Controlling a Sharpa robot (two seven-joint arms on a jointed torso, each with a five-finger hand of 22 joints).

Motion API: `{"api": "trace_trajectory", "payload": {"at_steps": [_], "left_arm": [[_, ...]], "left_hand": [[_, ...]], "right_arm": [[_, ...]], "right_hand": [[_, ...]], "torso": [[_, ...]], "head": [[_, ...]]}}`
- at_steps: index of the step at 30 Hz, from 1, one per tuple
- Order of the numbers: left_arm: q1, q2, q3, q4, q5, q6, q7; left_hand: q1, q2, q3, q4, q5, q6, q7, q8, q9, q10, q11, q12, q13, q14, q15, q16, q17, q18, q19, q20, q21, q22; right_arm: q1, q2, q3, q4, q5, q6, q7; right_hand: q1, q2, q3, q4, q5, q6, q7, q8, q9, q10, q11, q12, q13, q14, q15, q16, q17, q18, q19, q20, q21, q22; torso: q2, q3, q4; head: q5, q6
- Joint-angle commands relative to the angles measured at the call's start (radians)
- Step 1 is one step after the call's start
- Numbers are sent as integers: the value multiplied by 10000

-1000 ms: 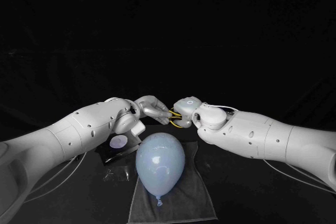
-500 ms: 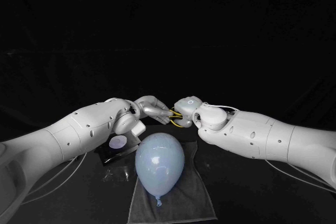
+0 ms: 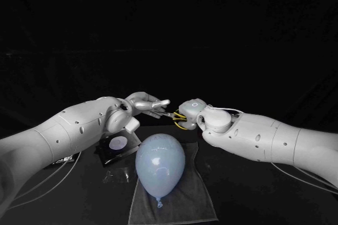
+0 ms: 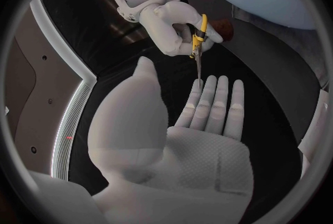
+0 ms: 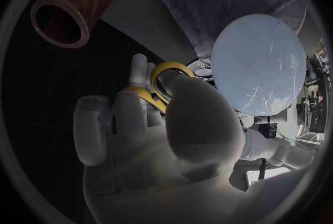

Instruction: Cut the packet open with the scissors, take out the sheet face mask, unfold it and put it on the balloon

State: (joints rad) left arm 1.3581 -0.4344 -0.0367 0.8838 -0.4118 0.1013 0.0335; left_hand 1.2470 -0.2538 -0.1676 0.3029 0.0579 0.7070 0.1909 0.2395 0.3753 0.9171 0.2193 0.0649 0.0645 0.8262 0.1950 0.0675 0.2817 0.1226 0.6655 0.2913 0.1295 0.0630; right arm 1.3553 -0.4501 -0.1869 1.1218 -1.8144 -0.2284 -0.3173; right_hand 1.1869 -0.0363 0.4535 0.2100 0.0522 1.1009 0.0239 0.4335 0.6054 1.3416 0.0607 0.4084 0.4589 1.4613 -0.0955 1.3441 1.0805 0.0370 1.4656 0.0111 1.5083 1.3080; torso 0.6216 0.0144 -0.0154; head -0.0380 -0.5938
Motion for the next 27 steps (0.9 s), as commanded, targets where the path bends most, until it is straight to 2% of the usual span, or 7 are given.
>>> {"api": "trace_trajectory", "payload": {"at_steps": [1,10,16,18,20,24,27], "left_arm": [[18,-116,10,-6,1216,-419,424],[68,-763,0,-72,1811,-959,653],[76,-1379,-13,47,2318,-1297,1132],[76,-1626,-18,148,2515,-1406,1320],[74,-1840,-23,259,2646,-1499,1442],[62,-2203,-39,466,2872,-1571,1670],[25,-2420,-54,554,2995,-1543,1927]], "left_hand": [[-208,-239,-255,12,32,-110,744,-91,-18,-123,40,2,-3,-134,22,-43,-41,-193,-127,-2,-55,-6],[-268,-160,-183,9,30,-77,778,-51,14,-181,58,43,12,-53,17,53,-51,-159,416,-16,70,69],[-137,678,486,-24,-57,299,644,171,122,199,-121,310,59,947,-263,661,161,419,1537,-94,693,300],[77,1448,967,-56,-84,576,524,299,172,527,-260,495,85,1462,-433,1000,310,611,1994,-111,952,387],[209,1703,1084,-74,-92,692,491,340,186,693,-309,577,92,1535,-475,1071,350,614,2072,-125,993,390],[459,1952,1121,-95,-96,911,445,403,202,942,-367,682,90,1583,-522,1160,405,612,2142,-148,1025,375],[543,1933,1026,-91,-98,1075,361,453,215,1138,-442,748,95,1649,-576,1233,447,618,2216,-172,1061,372]], "right_arm": [[14,-64,9,43,-219,239,-158],[16,-531,24,485,-140,-420,-251],[29,-1175,64,1116,1474,-1415,369],[35,-1469,77,1378,2664,-1935,963],[43,-1743,89,1648,3826,-2441,1520],[56,-2297,118,2268,6067,-3303,2716],[60,-2716,132,2714,8121,-3419,3898]], "right_hand": [[322,305,-24,19,-34,-15,-8,57,16,1468,-1089,728,19,255,-120,26,-4,-166,578,-56,27,1993],[339,298,-26,12,-33,-19,-8,67,29,1461,-1087,735,38,256,-121,28,1,-165,575,-56,23,1990],[401,263,-34,24,-33,-130,27,52,69,1337,-1058,705,115,180,-104,-132,-295,-105,430,-50,-160,1804],[486,254,-7,26,-33,-261,66,-9,75,1179,-1026,617,143,107,-69,-289,-566,-63,322,-28,-299,1669],[527,246,2,24,-33,-296,80,-26,81,1141,-1013,594,161,82,-58,-350,-671,-49,286,-18,-346,1624],[664,247,51,-12,-33,-382,111,-73,94,1058,-983,542,207,27,-33,-494,-904,-16,203,6,-457,1521],[1033,316,361,-207,-28,-726,255,-316,45,809,-870,335,227,27,48,-563,-968,-27,226,65,-443,1553]], "torso": [[3,-6,0],[0,6,0],[-14,4,-6],[-15,3,-5],[-15,2,1],[-6,4,5],[6,3,5]], "head": [[-39,-30],[-21,-39],[-5,9],[-4,18],[-12,45],[-7,67],[-25,101]]}}
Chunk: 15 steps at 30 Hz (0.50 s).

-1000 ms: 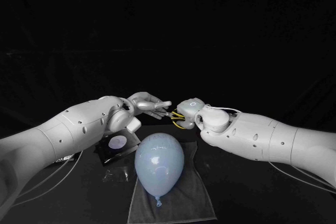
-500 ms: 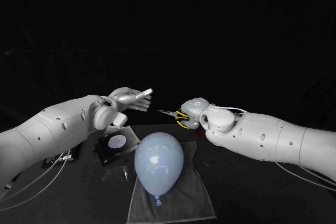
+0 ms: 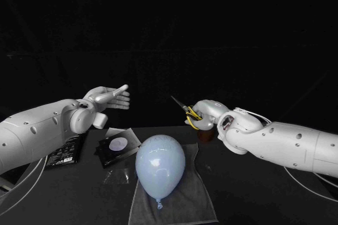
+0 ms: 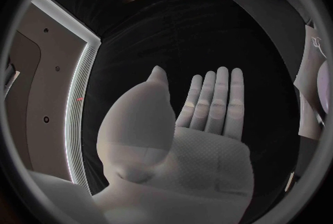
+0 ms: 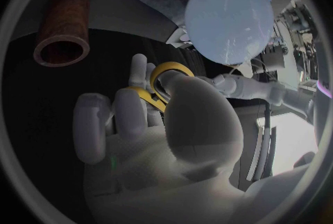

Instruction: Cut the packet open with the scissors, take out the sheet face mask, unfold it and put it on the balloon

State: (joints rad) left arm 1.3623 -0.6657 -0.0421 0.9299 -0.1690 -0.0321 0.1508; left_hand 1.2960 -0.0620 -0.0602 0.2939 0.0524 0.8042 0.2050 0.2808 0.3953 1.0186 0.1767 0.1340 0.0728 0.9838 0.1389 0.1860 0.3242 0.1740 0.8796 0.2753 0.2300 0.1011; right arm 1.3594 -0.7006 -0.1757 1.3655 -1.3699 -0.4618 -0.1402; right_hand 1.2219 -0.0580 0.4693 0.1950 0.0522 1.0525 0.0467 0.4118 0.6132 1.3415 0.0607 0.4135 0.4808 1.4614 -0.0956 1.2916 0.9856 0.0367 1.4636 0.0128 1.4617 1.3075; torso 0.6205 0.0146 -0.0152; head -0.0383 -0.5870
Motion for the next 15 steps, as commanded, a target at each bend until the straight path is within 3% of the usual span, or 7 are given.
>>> {"api": "trace_trajectory", "payload": {"at_steps": [1,6,11,15], "left_arm": [[-39,-184,-5,131,604,-206,838],[-187,-521,-21,372,695,-95,1080],[-384,-896,-42,764,717,-16,1153],[-544,-1112,-55,1003,722,-41,1186]], "left_hand": [[77,3,-77,-2,-43,141,193,49,16,175,-38,69,12,85,-31,63,32,104,97,-19,66,-11],[606,157,-253,-28,-40,527,-39,114,13,979,-297,246,62,560,-268,312,202,113,501,-180,275,27],[1260,405,-270,-80,-38,755,-125,93,-29,1287,-395,181,29,827,-376,414,300,112,738,-298,390,40],[1426,465,-303,-69,-36,795,-130,56,-58,1334,-401,123,7,849,-383,406,317,106,774,-320,401,32]], "right_arm": [[20,-357,23,421,4472,-1006,2525],[23,-969,28,935,7964,-205,3762],[17,-1542,27,1435,10437,464,4179],[-27,-1899,25,1831,11877,918,4341]], "right_hand": [[730,537,268,-84,-24,-296,62,-152,-42,773,-843,233,9,33,77,-44,-20,-22,239,70,11,1550],[941,545,591,-302,-17,-605,228,-486,-108,701,-707,5,22,31,188,-114,-108,0,189,179,-74,1490],[969,570,753,-431,-23,-697,315,-687,-150,617,-631,-222,-20,9,251,-194,-231,20,146,241,-147,1434],[940,623,848,-496,-33,-756,377,-836,-183,528,-572,-464,-102,10,297,-213,-252,24,139,284,-168,1425]], "torso": [[19,-2,-7],[20,-8,-2],[20,-2,-12],[13,8,1]], "head": [[-32,46],[-94,74],[-187,70],[-269,53]]}}
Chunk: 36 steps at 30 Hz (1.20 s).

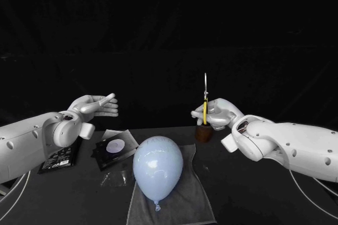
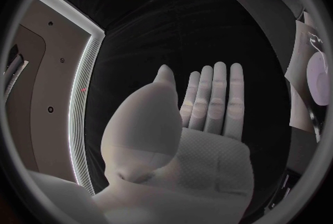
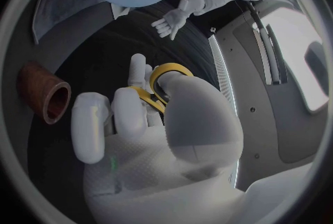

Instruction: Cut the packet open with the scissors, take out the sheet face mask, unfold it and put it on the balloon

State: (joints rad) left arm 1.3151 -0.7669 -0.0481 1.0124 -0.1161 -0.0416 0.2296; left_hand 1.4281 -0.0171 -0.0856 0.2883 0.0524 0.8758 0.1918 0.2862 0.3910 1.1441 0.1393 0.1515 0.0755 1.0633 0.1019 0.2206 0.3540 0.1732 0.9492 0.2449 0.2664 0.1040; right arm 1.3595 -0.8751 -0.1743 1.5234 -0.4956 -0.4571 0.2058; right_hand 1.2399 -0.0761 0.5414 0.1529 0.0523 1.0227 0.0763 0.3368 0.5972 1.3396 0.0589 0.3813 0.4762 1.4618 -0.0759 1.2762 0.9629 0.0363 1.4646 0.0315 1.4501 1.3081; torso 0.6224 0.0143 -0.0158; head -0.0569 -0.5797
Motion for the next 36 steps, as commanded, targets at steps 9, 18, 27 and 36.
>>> {"api": "trace_trajectory", "payload": {"at_steps": [9,18,27,36], "left_arm": [[-326,-393,-7,526,199,0,451],[-518,-587,-15,695,203,-42,481],[-650,-703,-18,774,215,-103,512],[-676,-733,-26,804,216,-136,505]], "left_hand": [[238,81,-92,-2,-37,88,5,-54,-53,81,-19,-137,-48,60,-12,40,32,111,101,-31,40,-10],[336,150,-228,8,-37,68,47,-162,-119,54,26,-290,-76,-96,47,-88,17,105,103,-33,24,-41],[386,162,-303,1,-37,56,62,-210,-148,35,45,-361,-83,-164,71,-144,11,105,109,-33,21,-53],[420,161,-329,-6,-37,48,67,-228,-158,26,51,-388,-85,-181,78,-161,10,105,110,-33,19,-58]], "right_arm": [[-500,-725,7,905,5024,2384,1003],[-1274,-871,8,1105,5819,4943,775],[-1791,-867,9,1099,5964,5940,564],[-2014,-865,8,1015,5982,5460,510]], "right_hand": [[619,1232,460,-313,-33,-985,491,-744,-126,-168,-161,-1625,-833,-1,416,-82,-79,54,72,367,-171,1352],[395,1330,722,-530,-33,-1555,781,-1393,-349,-1061,202,-3110,-1868,-40,718,-80,-180,91,7,650,-303,1265],[-285,-538,-439,-657,-40,-1504,821,-1628,-594,-1037,242,-3097,-2699,-17,779,98,-5,75,77,752,-225,1356],[-334,-1043,-1115,-649,0,-95,265,-961,-491,1479,-400,-2024,-2123,-21,289,105,-22,60,128,365,-170,1433]], "torso": [[-13,0,-12],[-4,15,3],[-9,-4,5],[2,0,8]], "head": [[-338,-50],[-496,-135],[-510,-311],[-497,-379]]}}
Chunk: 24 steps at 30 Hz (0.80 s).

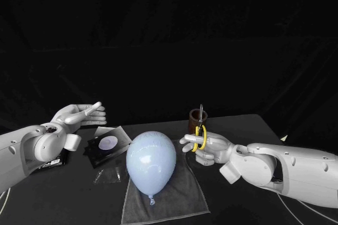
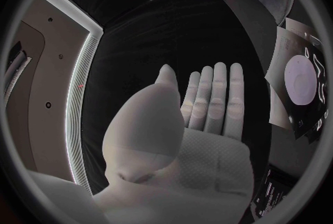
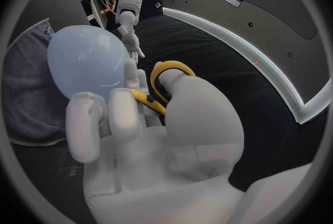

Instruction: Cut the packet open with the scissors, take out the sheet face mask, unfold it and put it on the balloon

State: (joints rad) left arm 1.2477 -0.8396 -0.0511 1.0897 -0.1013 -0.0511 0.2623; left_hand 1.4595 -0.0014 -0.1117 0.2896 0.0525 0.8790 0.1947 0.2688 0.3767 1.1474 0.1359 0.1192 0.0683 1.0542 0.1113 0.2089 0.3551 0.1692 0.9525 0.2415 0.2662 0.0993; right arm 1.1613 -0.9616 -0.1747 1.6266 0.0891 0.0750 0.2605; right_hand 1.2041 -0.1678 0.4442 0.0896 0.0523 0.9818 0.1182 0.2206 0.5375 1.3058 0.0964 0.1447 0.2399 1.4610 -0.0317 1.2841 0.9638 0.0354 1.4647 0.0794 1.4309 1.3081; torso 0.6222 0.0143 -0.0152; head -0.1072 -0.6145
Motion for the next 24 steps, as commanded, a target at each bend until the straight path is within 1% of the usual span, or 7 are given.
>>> {"api": "trace_trajectory", "payload": {"at_steps": [1,7,11,12,16,19,24], "left_arm": [[-2,-6,4,31,68,-42,177],[-8,-13,-7,25,64,-59,166],[-18,-9,-19,9,59,-69,159],[-21,-8,-22,7,57,-73,158],[-27,-6,-29,1,45,-90,142],[-30,-6,-33,0,29,-109,119],[-32,-12,-38,4,-14,-166,58]], "left_hand": [[106,3,-68,-19,-37,17,38,-54,-16,-7,85,-65,-13,-90,-15,-43,-1,144,77,2,21,-11],[129,11,-77,-22,-37,15,41,-63,-22,-10,88,-79,-14,-100,-12,-52,-1,144,76,2,19,-14],[152,24,-82,-24,-36,17,43,-70,-26,-10,89,-90,-13,-106,-9,-59,0,143,75,3,17,-17],[169,32,-86,-25,-36,18,43,-75,-29,-8,90,-97,-13,-109,-8,-64,0,143,75,3,16,-19],[223,57,-93,-31,-36,24,45,-86,-38,-1,91,-116,-11,-116,-5,-75,2,143,75,4,14,-24],[309,107,-96,-35,-35,35,51,-104,-51,10,94,-144,-9,-118,-3,-87,7,143,76,4,11,-31],[418,168,-102,-35,-35,39,70,-135,-72,11,104,-188,-10,-118,2,-102,15,143,78,5,8,-41]], "right_arm": [[-38,-1,13,-20,132,118,-41],[-98,7,13,-76,63,-159,-98],[-137,17,13,-138,-9,-328,-163],[-149,19,13,-153,-28,-355,-177],[-206,27,13,-195,-133,-442,-250],[-246,39,13,-232,-255,-521,-356],[-292,54,13,-281,-525,-710,-560]], "right_hand": [[-10,-132,-227,2,-32,442,-233,299,157,2043,-841,535,385,-14,-209,19,-40,73,118,-160,7,1422],[-58,81,-1089,294,-34,326,-486,862,636,1983,-1109,5119,5059,109,-456,137,277,60,137,-469,-27,1446],[-218,262,-1736,678,-51,-13,-527,1197,913,2244,-1097,10644,10193,353,-441,914,1739,38,202,-506,43,1545],[-495,323,-1975,927,-76,-264,-441,1160,918,2480,-1046,12723,11993,630,-398,1630,3166,34,211,-475,45,1556],[-339,452,-2378,1006,-34,-238,-427,1492,1093,2650,-979,14261,13309,811,-374,2280,4547,-17,327,-376,214,1717],[-79,462,-2610,883,-31,152,-647,2374,1768,2650,-1180,14261,13309,1020,-476,2735,5703,-25,344,-458,249,1765],[7,547,-3235,1005,-40,-460,-773,3852,3448,2650,-1256,14261,13309,1098,-541,2867,6070,1,259,-533,128,1721]], "torso": [[4,0,3],[4,-3,-2],[-3,-5,-1],[-3,-5,1],[2,-4,5],[2,0,2],[0,0,3]], "head": [[6,-32],[-22,-68],[-32,-93],[-34,-95],[-42,-97],[-42,-92],[-38,-89]]}}
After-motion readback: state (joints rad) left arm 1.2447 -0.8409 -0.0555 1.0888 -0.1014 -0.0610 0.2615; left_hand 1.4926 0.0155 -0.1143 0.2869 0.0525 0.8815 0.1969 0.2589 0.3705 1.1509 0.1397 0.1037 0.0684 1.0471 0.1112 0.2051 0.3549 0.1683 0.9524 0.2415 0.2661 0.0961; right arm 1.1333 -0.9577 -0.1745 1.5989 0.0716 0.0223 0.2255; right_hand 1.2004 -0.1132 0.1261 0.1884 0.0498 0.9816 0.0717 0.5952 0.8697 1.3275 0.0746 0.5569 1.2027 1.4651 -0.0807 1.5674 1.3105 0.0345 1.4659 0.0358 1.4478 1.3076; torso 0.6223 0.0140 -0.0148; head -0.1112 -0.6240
